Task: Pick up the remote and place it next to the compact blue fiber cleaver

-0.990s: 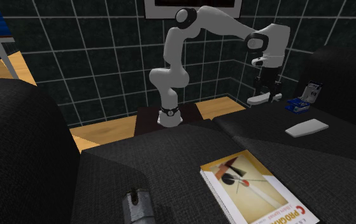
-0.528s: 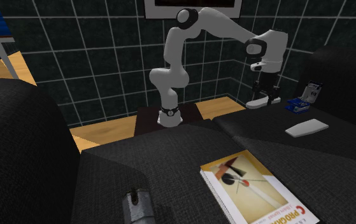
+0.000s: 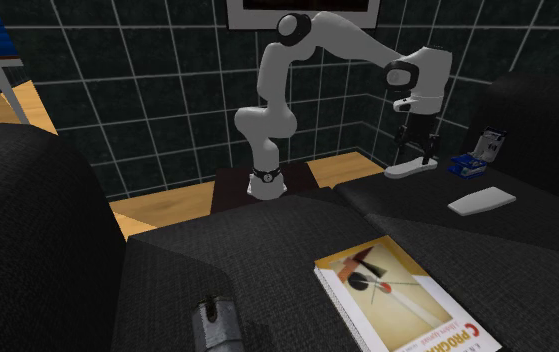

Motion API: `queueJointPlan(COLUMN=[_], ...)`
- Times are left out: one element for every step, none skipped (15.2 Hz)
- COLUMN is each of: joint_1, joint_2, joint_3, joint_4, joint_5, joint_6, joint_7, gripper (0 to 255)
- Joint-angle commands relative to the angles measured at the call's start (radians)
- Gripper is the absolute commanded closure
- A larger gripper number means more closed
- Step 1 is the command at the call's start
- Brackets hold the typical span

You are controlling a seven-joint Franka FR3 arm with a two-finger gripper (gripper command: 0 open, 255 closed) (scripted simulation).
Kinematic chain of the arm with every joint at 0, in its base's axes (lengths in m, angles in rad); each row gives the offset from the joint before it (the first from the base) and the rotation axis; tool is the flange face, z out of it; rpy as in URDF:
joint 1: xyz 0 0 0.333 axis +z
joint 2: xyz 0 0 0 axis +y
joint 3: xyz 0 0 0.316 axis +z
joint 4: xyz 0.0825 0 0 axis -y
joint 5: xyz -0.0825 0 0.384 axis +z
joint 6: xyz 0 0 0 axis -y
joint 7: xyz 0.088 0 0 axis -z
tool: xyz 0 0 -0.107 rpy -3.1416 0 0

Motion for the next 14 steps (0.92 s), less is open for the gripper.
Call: queueJointPlan(joint_1=[0.0, 0.0, 0.022, 0.042, 0.059, 0.07, 0.07, 0.07, 0.07, 0.07, 0.07, 0.07, 0.07, 0.07], joint_2=[0.0, 0.0, -0.002, -0.004, -0.006, -0.009, -0.009, -0.009, -0.009, -0.009, -0.009, -0.009, -0.009, -0.009], joint_3=[0.0, 0.0, -0.033, -0.064, -0.093, -0.114, -0.114, -0.114, -0.114, -0.114, -0.114, -0.114, -0.114, -0.114], joint_4=[0.0, 0.0, 0.017, 0.036, 0.057, 0.074, 0.074, 0.073, 0.074, 0.074, 0.074, 0.074, 0.074, 0.073], joint_5=[0.0, 0.0, -0.009, -0.017, -0.025, -0.03, -0.029, -0.029, -0.029, -0.029, -0.029, -0.029, -0.029, -0.029], joint_6=[0.0, 0.0, -0.031, -0.062, -0.093, -0.118, -0.118, -0.118, -0.118, -0.118, -0.118, -0.118, -0.118, -0.118], joint_7=[0.0, 0.0, 0.004, 0.008, 0.012, 0.015, 0.014, 0.014, 0.014, 0.014, 0.014, 0.014, 0.014, 0.014], gripper=[0, 0, 0, 0, 0, 0, 0, 0, 0, 0, 0, 0, 0, 0])
